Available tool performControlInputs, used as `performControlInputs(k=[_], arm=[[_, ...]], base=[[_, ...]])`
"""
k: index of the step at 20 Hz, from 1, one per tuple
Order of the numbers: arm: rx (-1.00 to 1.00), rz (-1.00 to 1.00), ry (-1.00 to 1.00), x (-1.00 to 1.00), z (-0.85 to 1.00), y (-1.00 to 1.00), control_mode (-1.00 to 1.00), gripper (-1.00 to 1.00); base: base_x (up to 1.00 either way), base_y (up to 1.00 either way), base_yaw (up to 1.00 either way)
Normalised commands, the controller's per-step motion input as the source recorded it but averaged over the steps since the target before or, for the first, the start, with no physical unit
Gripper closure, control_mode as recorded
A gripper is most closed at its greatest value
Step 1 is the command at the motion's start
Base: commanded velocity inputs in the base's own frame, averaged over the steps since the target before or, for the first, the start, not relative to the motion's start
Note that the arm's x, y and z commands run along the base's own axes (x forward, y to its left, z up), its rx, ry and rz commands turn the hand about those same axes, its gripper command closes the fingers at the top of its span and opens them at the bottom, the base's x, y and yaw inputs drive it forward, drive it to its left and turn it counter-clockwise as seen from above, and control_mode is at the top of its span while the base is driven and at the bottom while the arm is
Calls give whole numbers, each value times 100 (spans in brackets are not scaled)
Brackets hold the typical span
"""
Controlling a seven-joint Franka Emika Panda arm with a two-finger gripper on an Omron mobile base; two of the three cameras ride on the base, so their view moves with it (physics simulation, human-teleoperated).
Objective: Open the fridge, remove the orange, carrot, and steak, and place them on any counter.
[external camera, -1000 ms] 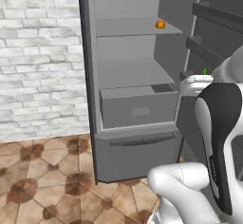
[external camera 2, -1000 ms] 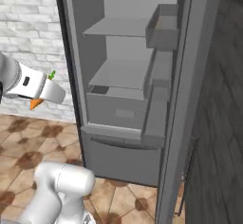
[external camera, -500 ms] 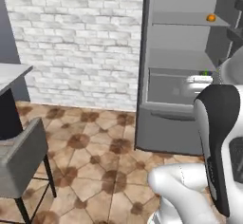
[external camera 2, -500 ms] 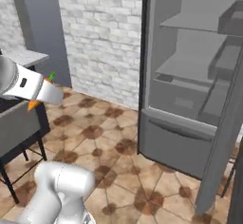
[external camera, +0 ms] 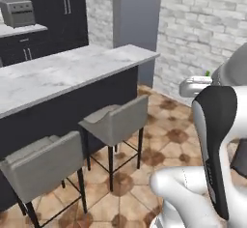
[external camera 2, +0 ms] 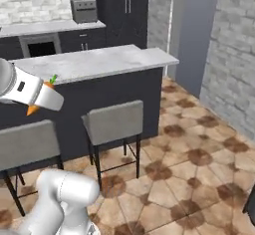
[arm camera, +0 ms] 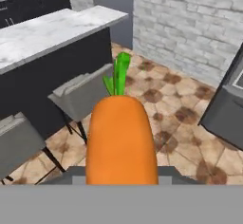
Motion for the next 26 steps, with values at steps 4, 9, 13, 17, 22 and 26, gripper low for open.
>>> performControlInputs(k=[4, 9, 13, 17, 22, 26], arm=[[0, 0, 0, 0, 0, 0, 100, 100], [0, 0, 0, 0, 0, 0, 100, 100], [0, 0, 0, 0, 0, 0, 100, 100], [0, 0, 0, 0, 0, 0, 100, 100], [0, 0, 0, 0, 0, 0, 100, 100], [0, 0, 0, 0, 0, 0, 100, 100]], base=[[-15, 29, 100], [-8, 40, 96], [81, 26, 14], [100, 0, 3], [100, -2, 5], [98, 0, 7]])
